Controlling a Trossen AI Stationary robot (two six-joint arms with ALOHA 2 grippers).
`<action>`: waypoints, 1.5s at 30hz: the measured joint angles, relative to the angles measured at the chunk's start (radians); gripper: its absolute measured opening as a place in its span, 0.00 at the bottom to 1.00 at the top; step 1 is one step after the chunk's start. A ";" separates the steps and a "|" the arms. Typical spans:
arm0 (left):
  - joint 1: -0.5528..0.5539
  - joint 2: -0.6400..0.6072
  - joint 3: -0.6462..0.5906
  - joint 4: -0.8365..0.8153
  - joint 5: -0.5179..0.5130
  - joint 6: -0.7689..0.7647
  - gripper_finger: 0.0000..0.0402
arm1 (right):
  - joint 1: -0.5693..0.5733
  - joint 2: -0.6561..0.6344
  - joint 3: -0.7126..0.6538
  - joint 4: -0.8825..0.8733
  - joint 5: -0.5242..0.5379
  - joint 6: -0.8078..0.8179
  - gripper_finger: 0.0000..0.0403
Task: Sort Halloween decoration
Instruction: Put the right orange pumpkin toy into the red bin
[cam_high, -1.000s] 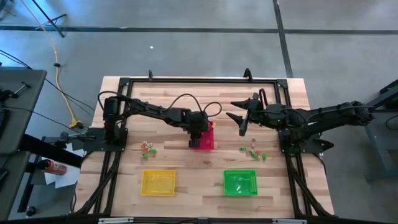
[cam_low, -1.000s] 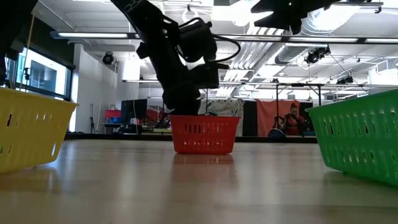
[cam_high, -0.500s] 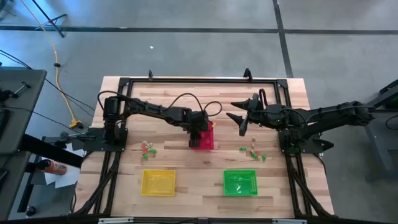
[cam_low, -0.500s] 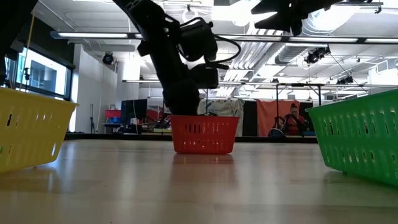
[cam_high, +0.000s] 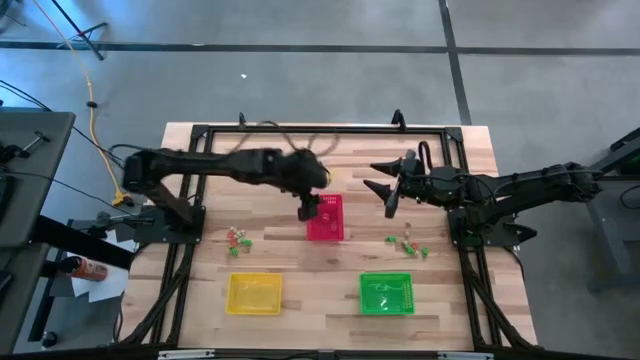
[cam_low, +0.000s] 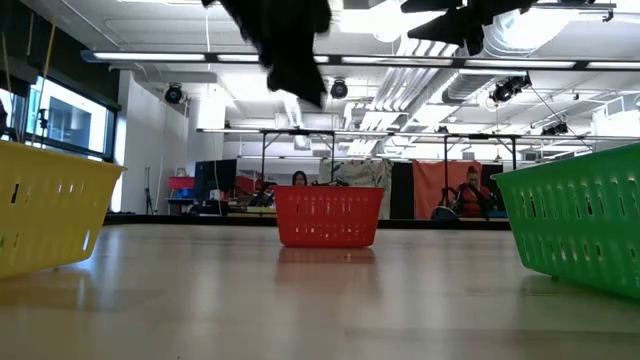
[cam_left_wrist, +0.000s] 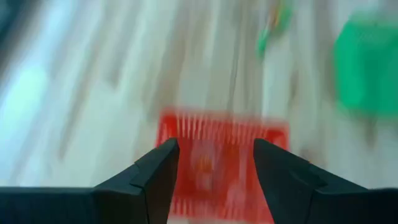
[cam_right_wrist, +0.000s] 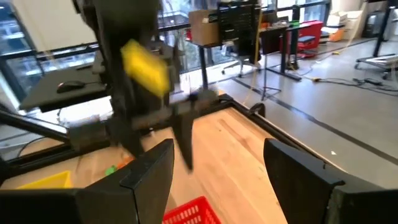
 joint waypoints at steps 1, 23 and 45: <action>-0.002 -0.038 -0.022 0.054 -0.002 -0.015 0.49 | 0.000 0.000 0.000 0.002 -0.009 0.000 0.60; -0.180 -0.481 -0.717 0.945 -0.198 -0.384 0.49 | 0.001 0.091 0.000 0.122 -0.170 0.087 0.60; -0.177 -0.481 -0.718 0.949 -0.201 -0.243 0.49 | -0.003 0.131 0.125 -0.636 -0.512 0.823 0.60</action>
